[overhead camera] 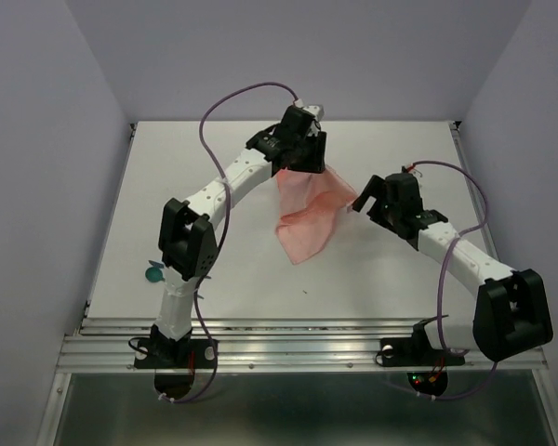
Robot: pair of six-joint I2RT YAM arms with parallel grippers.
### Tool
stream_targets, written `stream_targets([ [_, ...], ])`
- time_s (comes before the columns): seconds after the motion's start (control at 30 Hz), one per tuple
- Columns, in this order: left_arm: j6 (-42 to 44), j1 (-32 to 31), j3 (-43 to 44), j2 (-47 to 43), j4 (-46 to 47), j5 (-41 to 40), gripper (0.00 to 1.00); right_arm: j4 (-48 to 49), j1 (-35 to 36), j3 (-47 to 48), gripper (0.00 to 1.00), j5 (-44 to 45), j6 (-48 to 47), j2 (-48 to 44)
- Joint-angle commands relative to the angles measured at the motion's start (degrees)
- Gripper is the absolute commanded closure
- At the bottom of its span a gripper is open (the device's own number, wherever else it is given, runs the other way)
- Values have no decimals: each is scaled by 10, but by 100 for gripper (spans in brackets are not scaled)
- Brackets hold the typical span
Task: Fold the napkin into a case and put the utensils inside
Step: Move the crumpled napkin to the center of the board.
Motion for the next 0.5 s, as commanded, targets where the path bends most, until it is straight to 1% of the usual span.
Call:
stream_targets([
  [0.0, 46, -6, 48, -2, -64, -26, 40, 20, -18, -18, 0, -13, 28, -29],
  [0.03, 48, -3, 34, -12, -59, -40, 26, 21, -24, -24, 0, -16, 33, -30],
  [0.07, 50, 2, 20, -33, -55, -50, 20, 24, -24, -28, 0, -18, 34, -33],
  [0.1, 51, 9, -15, -44, -44, -50, 20, 28, -30, -36, 0, -23, 35, -35],
  [0.17, 47, 36, -52, -70, -37, -50, 20, 30, -37, -39, 0, -30, 36, -34],
  [0.2, 43, 46, -91, -78, -31, -45, 21, 33, -44, -40, 0, -32, 36, -32],
  [0.27, 35, 67, -135, -97, -14, -39, 28, 36, -50, -40, 0, -38, 37, -32],
  [0.3, 34, 70, -178, -103, -7, -38, 32, 38, -57, -40, 0, -41, 36, -32],
  [0.4, 32, 72, -247, -117, 19, -31, 34, 38, -76, -36, 5, -34, 22, -25],
  [0.47, 32, 72, -271, -113, 32, -26, 34, 40, -102, -34, 11, -36, 1, -21],
])
